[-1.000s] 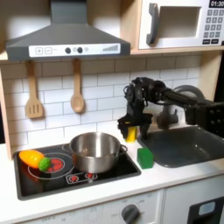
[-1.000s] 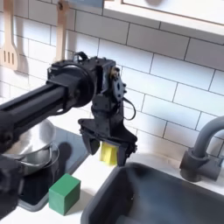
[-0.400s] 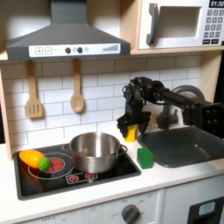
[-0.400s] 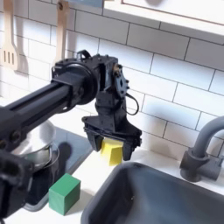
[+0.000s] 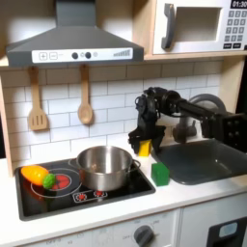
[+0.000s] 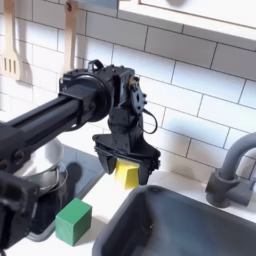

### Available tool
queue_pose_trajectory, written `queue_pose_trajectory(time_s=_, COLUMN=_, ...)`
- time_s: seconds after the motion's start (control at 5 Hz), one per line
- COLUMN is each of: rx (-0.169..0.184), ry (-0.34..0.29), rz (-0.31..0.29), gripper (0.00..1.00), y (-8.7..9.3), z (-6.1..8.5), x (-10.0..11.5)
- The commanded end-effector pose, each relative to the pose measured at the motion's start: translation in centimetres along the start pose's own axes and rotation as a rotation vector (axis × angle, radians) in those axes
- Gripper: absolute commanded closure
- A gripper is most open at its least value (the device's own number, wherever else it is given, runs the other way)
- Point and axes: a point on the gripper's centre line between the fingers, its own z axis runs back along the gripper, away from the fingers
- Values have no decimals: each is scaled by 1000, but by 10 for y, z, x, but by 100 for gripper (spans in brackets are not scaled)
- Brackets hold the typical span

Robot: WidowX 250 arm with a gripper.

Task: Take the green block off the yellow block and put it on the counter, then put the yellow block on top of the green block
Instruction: 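Put the yellow block on top of the green block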

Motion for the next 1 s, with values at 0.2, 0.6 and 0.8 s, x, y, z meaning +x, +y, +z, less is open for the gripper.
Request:
queue_pose_trajectory(time_s=0.2, rx=9, ry=7, rz=-1, gripper=0, y=2, z=-11, x=-1)
queue_pose_trajectory(time_s=0.6, rx=6, ry=11, rz=-9, gripper=0, y=1, z=-10, x=2)
queue_pose_trajectory(time_s=0.8, rx=4, ry=18, rz=-2, gripper=6, y=2, z=-12, x=3)
